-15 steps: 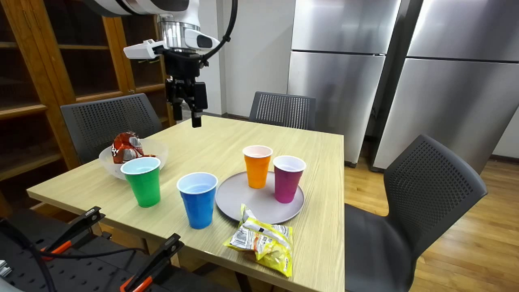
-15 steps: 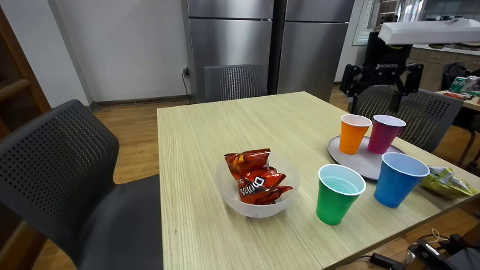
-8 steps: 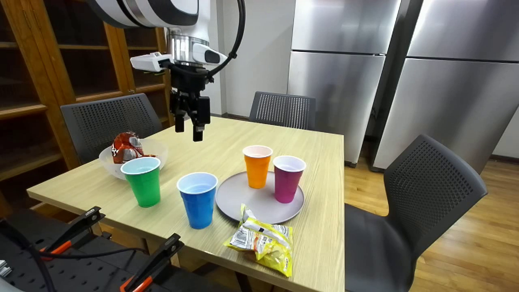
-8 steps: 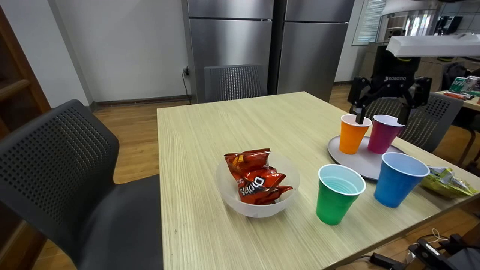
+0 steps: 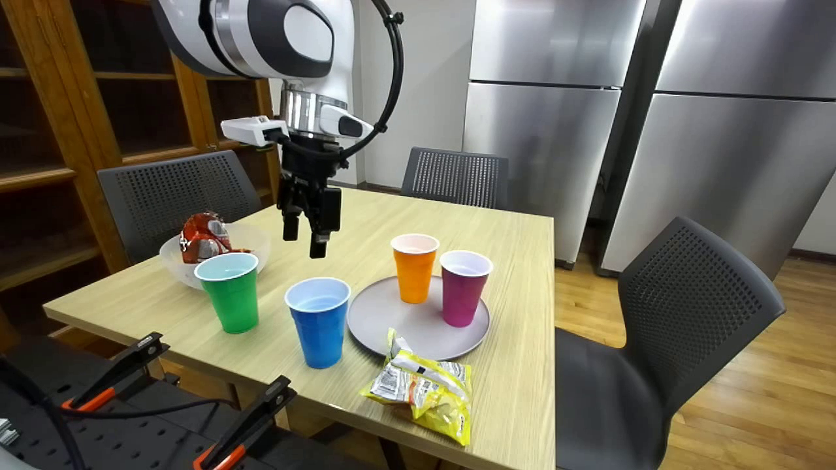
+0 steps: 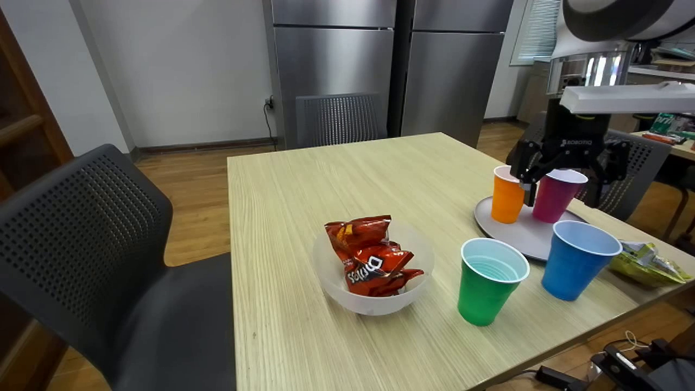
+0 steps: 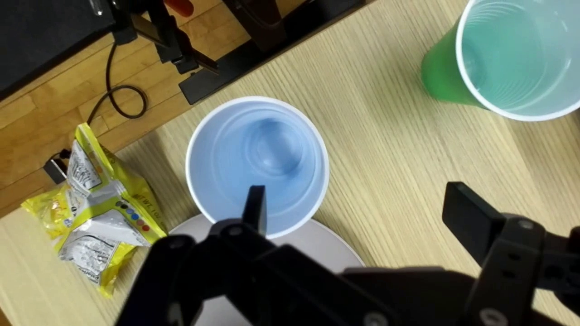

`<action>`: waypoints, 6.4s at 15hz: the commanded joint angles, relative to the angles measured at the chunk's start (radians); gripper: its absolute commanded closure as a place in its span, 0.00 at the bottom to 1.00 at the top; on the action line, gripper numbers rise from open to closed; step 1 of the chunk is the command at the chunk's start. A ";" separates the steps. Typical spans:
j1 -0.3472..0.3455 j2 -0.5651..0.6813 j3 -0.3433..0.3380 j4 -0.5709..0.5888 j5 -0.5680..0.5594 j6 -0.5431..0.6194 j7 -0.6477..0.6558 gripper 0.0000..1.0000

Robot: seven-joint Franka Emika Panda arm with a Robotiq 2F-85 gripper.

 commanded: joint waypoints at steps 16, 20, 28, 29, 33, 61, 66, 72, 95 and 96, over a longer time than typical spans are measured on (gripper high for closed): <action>-0.004 0.190 -0.025 0.024 0.011 0.089 -0.010 0.39; -0.001 0.188 -0.030 0.028 -0.001 0.082 -0.002 0.71; 0.005 0.171 -0.031 0.029 -0.009 0.072 0.006 0.99; 0.006 0.167 -0.031 0.030 -0.011 0.071 0.008 0.99; 0.006 0.148 -0.035 0.038 -0.018 0.064 0.013 0.99; -0.041 0.196 -0.128 0.253 -0.061 0.019 0.024 0.99; -0.052 0.241 -0.155 0.279 -0.053 0.014 0.032 0.99; -0.065 0.302 -0.180 0.326 -0.052 -0.001 0.042 0.99; -0.056 0.380 -0.189 0.381 -0.047 -0.035 0.050 0.19; -0.055 0.374 -0.189 0.374 -0.048 -0.033 0.050 0.10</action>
